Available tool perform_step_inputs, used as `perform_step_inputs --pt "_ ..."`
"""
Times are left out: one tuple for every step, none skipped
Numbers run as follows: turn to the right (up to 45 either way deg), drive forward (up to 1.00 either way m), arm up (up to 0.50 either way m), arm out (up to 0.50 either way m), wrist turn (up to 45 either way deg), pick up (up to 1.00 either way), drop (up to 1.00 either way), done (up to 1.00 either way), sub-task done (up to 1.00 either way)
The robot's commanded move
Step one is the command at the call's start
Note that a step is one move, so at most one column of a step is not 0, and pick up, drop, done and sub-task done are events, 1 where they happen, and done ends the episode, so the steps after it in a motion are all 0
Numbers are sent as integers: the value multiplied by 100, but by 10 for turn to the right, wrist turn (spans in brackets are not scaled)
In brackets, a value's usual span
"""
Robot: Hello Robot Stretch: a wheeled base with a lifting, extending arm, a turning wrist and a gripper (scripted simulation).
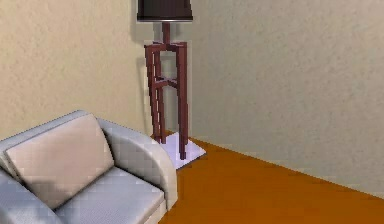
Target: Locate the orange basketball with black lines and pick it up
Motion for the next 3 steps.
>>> perform_step_inputs --pt "0 0 0 0 0 100 0 0 0" --pt "0 0 10 0 0 0 0 0 0" --pt "0 0 0 0 0 0 0 100 0"
